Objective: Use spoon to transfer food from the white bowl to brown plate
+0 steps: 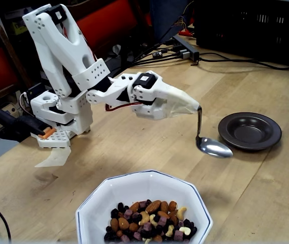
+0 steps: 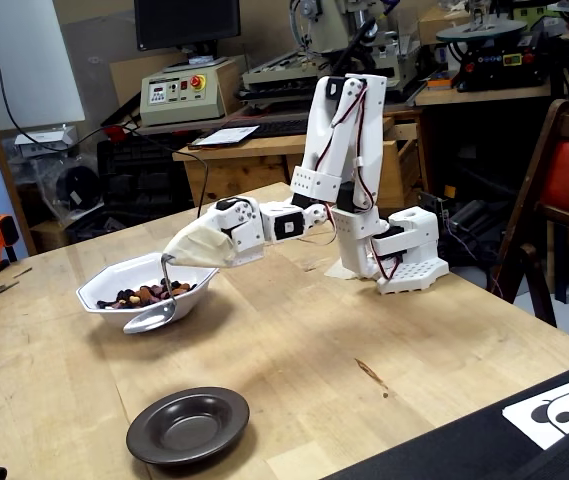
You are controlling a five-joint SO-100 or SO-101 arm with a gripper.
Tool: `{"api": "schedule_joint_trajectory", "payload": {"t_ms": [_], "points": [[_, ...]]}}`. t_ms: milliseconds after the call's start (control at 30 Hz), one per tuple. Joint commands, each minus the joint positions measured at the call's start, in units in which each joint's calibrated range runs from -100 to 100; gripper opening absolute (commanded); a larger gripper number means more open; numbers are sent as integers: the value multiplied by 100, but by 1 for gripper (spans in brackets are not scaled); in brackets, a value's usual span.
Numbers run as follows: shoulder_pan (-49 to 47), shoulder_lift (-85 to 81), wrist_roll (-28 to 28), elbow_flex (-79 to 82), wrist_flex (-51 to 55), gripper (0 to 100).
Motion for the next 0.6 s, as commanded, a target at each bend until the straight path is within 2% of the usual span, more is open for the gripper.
{"api": "schedule_joint_trajectory", "payload": {"t_ms": [0, 333, 567], "points": [[21, 50, 156, -561, -146, 3], [50, 50, 161, -640, -170, 3], [695, 50, 161, -623, -146, 3]]}}
